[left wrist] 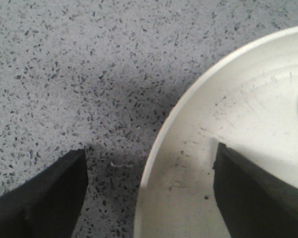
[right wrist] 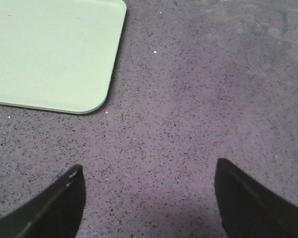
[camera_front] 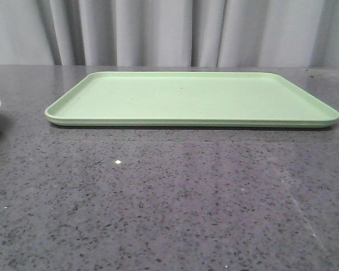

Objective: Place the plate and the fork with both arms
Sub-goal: 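Grasp the white plate's rim with the left gripper and lift it, then carry the plate over the green tray and lower it onto the tray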

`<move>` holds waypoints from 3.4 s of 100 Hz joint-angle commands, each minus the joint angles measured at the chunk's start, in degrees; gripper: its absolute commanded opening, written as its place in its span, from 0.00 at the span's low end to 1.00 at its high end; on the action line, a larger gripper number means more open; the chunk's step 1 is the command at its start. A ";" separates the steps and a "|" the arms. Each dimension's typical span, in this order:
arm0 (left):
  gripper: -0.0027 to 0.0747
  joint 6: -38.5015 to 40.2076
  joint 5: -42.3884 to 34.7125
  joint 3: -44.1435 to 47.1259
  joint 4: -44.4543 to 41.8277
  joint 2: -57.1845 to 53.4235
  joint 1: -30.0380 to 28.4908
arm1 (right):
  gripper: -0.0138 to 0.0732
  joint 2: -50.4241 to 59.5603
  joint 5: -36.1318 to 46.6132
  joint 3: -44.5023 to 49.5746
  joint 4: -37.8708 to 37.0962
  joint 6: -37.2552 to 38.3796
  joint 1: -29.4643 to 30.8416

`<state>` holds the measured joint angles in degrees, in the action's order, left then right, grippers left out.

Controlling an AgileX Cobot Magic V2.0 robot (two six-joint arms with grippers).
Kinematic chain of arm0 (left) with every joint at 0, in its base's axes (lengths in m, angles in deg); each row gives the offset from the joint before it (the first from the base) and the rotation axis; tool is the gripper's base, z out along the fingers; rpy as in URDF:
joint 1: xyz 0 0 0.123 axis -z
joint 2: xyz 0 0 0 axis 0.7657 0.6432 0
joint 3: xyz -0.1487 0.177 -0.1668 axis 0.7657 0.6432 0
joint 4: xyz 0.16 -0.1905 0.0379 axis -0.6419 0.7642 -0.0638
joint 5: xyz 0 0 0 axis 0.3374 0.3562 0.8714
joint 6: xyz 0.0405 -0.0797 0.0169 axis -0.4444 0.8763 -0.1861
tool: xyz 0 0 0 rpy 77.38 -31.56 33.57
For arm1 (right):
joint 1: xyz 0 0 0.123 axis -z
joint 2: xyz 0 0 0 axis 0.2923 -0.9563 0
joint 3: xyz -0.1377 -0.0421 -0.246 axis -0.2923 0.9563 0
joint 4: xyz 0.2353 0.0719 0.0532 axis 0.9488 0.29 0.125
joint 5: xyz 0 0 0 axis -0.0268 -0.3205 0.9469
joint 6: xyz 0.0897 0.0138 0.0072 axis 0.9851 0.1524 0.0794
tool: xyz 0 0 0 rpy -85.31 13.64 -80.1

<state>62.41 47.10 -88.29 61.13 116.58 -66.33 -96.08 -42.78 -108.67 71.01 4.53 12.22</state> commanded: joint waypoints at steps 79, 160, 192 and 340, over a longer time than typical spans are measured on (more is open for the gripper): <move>0.01 -0.29 -3.36 -1.92 3.93 -1.60 -0.05 | 0.78 -0.78 3.73 -1.97 -0.36 0.00 0.36; 0.01 -33.57 11.43 -7.90 49.63 -4.46 -14.31 | 0.78 -0.78 3.73 -1.97 -0.36 0.00 0.36; 0.01 -37.36 17.66 -9.82 59.68 -4.46 -15.68 | 0.78 -0.78 3.73 -1.97 -0.36 0.00 0.36; 0.01 -21.81 -17.52 -27.18 59.25 25.00 37.16 | 0.78 -0.78 3.81 -1.67 -0.36 0.00 0.36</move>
<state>39.71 32.12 -113.45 119.03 143.46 -30.04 -96.08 -42.78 -108.67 71.01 4.53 12.22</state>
